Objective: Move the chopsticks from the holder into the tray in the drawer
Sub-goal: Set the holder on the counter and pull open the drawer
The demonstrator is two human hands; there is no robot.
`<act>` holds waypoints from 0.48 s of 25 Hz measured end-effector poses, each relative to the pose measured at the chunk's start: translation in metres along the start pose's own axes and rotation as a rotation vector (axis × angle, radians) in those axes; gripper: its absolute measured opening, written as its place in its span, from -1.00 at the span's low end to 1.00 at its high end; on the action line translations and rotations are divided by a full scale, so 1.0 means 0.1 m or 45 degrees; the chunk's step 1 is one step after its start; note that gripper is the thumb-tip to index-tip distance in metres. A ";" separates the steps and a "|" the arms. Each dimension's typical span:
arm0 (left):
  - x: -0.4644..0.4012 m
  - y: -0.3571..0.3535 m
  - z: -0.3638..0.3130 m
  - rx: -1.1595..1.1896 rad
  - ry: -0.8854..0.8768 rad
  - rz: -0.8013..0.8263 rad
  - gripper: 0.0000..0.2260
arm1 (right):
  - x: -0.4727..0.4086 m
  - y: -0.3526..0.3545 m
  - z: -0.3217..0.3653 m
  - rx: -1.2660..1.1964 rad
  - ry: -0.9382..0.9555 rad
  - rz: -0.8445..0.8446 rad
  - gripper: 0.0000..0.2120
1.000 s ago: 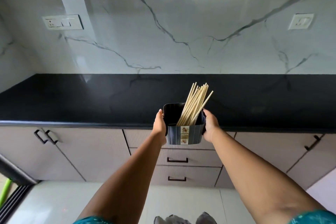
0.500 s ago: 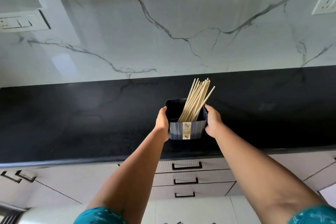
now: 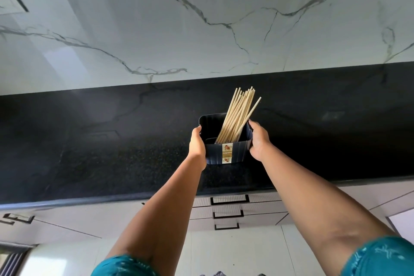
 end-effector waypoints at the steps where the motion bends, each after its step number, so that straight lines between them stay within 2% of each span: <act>1: 0.01 0.01 0.01 0.015 -0.002 -0.026 -0.53 | 0.02 -0.01 0.00 -0.008 -0.009 -0.013 -0.67; 2: 0.01 0.04 0.02 0.029 -0.029 -0.087 -0.50 | 0.05 0.00 0.00 -0.021 -0.001 -0.062 -0.66; 4: 0.07 0.15 0.05 -0.073 -0.215 -0.291 -0.48 | 0.15 0.10 -0.04 -0.055 0.109 -0.311 -0.65; 6: 0.27 0.31 0.14 -0.375 -0.515 -0.502 -0.55 | 0.39 0.27 -0.20 -0.039 0.293 -0.602 -0.66; 7: 0.42 0.37 0.21 -0.548 -0.735 -0.532 -0.60 | 0.54 0.35 -0.32 0.044 0.426 -0.691 -0.67; 8: 0.58 0.38 0.29 -0.717 -0.976 -0.441 -0.67 | 0.68 0.41 -0.47 0.219 0.579 -0.717 -0.66; 10: 0.82 0.32 0.64 -1.089 -1.301 0.059 -0.81 | 0.88 0.47 -0.93 0.725 0.796 -0.616 -0.64; 12: 0.94 0.27 1.11 -1.512 -1.260 0.589 -0.84 | 0.91 0.53 -1.42 1.210 0.852 -0.497 -0.68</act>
Point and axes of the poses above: each hand's wrist, its own x-axis away from the middle knuckle, its own y-axis out of the back of the hand, z = x × y, the point moved 5 cm from there along -x, towards the middle knuckle, and after that the axes turned 11 degrees about -y, right-handed, at the moved point
